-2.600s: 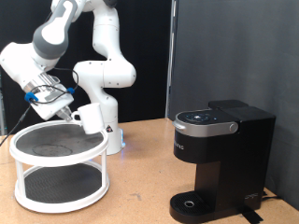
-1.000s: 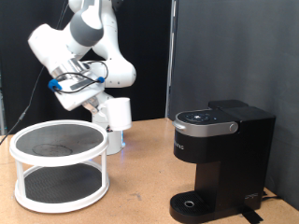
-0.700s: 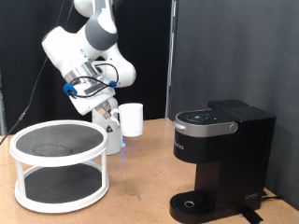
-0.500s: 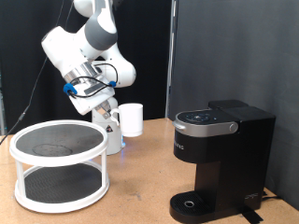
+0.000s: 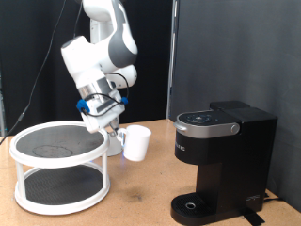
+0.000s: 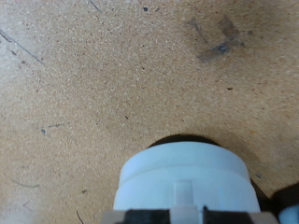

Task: Make a cup of coffee with the keurig machine

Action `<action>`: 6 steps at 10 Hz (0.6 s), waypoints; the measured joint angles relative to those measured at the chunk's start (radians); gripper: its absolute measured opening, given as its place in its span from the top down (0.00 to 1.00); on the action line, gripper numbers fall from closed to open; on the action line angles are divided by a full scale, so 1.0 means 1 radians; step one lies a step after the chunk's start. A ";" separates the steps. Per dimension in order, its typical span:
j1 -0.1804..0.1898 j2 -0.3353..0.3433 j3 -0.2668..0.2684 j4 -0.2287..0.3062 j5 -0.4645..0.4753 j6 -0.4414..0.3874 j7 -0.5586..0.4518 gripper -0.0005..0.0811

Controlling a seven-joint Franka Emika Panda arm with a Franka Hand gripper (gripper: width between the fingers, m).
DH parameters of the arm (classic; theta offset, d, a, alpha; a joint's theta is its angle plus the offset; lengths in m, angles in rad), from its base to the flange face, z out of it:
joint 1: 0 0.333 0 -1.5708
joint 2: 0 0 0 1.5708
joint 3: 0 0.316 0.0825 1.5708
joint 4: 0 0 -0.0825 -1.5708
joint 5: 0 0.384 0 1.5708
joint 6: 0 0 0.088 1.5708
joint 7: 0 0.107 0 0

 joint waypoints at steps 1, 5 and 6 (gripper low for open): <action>0.026 0.043 0.004 0.001 0.047 0.049 -0.026 0.99; 0.148 0.199 0.009 0.029 0.414 0.187 -0.320 0.99; 0.168 0.226 0.015 0.041 0.501 0.200 -0.388 0.99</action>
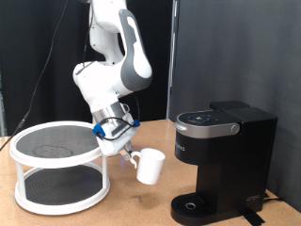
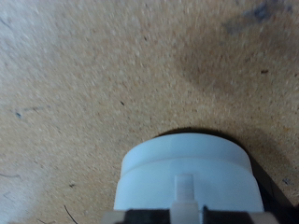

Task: Make a cup of coffee with the keurig machine

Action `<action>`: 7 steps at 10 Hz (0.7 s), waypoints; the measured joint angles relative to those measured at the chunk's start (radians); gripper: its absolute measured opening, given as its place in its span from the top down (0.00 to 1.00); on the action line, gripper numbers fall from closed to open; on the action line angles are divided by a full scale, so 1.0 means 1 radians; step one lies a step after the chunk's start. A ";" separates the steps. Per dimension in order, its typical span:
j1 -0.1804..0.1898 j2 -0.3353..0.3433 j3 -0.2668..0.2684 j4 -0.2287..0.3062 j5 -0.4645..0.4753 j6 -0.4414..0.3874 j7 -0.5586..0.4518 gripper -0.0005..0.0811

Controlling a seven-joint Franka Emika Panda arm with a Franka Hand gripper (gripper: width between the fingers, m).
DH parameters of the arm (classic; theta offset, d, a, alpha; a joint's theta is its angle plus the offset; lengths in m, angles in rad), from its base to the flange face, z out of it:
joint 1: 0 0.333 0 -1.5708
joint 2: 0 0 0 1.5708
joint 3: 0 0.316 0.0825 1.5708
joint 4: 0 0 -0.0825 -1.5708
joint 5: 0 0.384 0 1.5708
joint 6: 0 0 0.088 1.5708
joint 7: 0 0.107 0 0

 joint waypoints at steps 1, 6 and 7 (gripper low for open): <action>0.016 0.021 0.011 0.010 0.077 0.006 -0.056 0.99; 0.078 0.112 0.104 0.084 0.328 0.064 -0.150 0.99; 0.085 0.131 0.118 0.105 0.389 0.080 -0.189 0.99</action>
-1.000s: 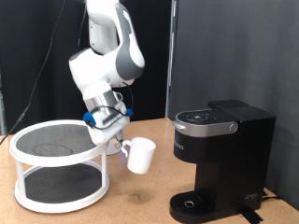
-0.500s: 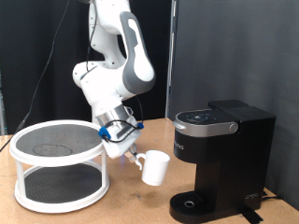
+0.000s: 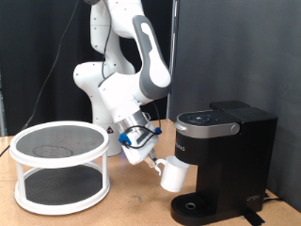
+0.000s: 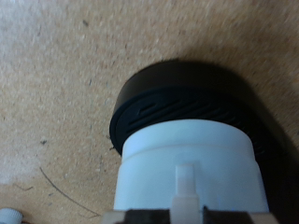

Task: Make a cup of coffee with the keurig machine

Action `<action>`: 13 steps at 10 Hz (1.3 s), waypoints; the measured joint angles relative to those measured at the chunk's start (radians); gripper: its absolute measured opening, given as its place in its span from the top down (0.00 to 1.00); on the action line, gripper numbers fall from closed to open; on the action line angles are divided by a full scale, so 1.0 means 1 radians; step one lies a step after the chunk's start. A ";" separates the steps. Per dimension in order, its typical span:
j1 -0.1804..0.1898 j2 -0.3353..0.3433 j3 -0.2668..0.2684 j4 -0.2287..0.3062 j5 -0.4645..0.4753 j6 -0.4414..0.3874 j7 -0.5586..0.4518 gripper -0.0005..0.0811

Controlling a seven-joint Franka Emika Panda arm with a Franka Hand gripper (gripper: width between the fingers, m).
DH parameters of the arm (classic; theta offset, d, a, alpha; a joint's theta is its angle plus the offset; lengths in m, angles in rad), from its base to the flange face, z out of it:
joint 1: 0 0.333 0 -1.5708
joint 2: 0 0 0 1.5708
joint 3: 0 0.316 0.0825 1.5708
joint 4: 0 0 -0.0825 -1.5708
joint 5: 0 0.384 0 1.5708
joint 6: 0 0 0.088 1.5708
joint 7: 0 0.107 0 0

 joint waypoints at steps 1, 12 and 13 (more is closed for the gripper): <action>0.005 0.020 0.011 0.019 0.050 0.012 -0.036 0.99; 0.008 0.137 0.051 0.133 0.405 0.033 -0.336 0.99; 0.008 0.139 0.052 0.133 0.416 0.025 -0.338 0.99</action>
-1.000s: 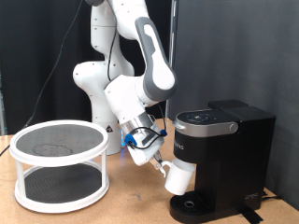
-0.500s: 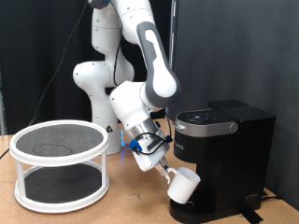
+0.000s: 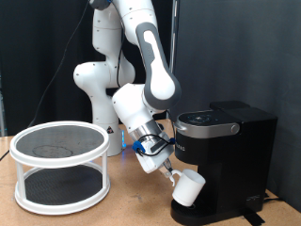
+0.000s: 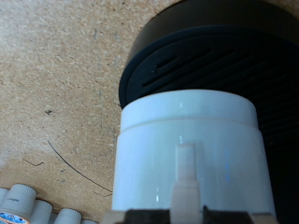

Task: Make a cup of coffee with the keurig machine

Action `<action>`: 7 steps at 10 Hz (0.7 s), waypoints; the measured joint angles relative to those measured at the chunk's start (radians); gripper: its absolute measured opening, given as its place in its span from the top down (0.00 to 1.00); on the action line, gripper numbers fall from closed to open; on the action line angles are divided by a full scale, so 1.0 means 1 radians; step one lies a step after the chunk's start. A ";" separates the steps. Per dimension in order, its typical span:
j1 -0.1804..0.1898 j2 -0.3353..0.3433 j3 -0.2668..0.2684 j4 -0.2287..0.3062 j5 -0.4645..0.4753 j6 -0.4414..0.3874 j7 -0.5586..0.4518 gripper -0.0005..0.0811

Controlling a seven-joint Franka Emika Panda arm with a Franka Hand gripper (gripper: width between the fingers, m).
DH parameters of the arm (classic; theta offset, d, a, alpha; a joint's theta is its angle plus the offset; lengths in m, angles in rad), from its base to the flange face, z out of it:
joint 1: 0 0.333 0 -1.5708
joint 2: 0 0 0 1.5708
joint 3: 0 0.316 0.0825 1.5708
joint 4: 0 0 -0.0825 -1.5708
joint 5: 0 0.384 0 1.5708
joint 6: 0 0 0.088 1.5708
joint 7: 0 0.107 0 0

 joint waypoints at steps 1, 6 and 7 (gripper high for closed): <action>0.000 0.001 0.001 0.000 0.020 -0.010 -0.010 0.99; 0.000 0.045 -0.002 0.010 0.137 -0.020 -0.135 0.52; 0.000 0.047 -0.003 0.010 0.142 -0.020 -0.142 0.30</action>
